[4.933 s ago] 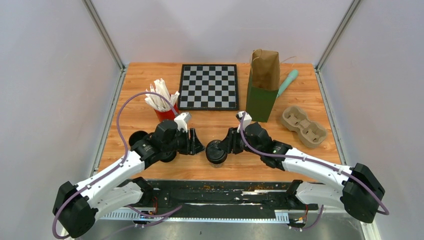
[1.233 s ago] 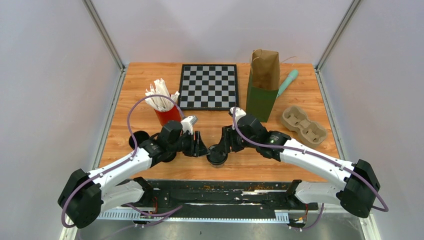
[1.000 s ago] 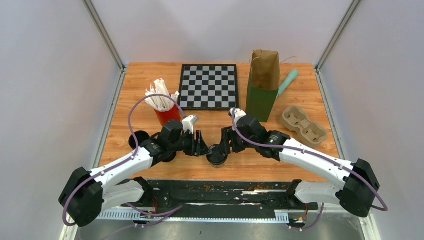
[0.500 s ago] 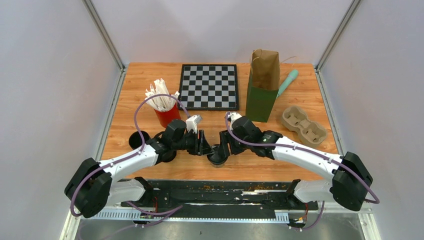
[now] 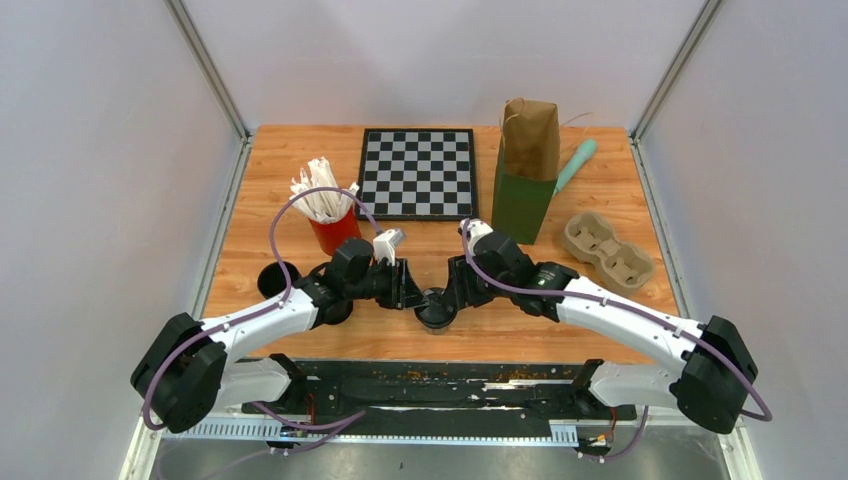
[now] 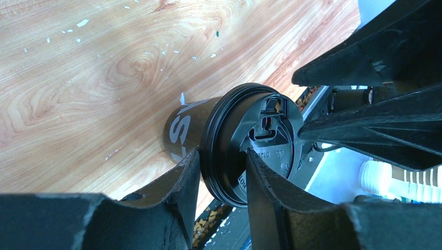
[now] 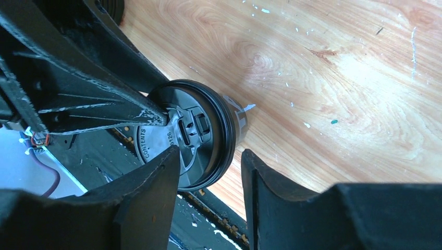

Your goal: Pack the takeout coffee

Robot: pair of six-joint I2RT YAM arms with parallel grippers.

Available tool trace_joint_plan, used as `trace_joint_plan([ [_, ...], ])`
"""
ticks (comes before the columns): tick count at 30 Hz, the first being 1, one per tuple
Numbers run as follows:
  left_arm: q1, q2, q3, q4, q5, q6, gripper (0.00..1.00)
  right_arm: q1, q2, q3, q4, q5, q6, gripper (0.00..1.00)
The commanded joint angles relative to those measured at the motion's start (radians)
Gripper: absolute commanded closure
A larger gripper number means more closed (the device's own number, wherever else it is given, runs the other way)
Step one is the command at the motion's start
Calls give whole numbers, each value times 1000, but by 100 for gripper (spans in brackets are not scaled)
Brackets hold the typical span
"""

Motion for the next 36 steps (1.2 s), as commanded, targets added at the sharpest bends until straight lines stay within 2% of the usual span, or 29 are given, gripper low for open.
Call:
trace_joint_plan([
  [1, 4, 11, -28, -67, -60, 48, 57, -5, -54, 9, 1, 0, 18, 55],
  [15, 4, -2, -48, -58, -60, 36, 58, -5, -17, -25, 65, -70, 68, 65],
  [22, 4, 9, -49, -61, -65, 40, 58, -5, 12, -61, 52, -38, 72, 77],
  [29, 3, 3, -60, -99, -95, 46, 59, -5, 9, -141, 56, -15, 89, 78],
  [36, 4, -12, -109, -86, -109, 10, 60, -5, 3, -250, 154, -33, 98, 78],
])
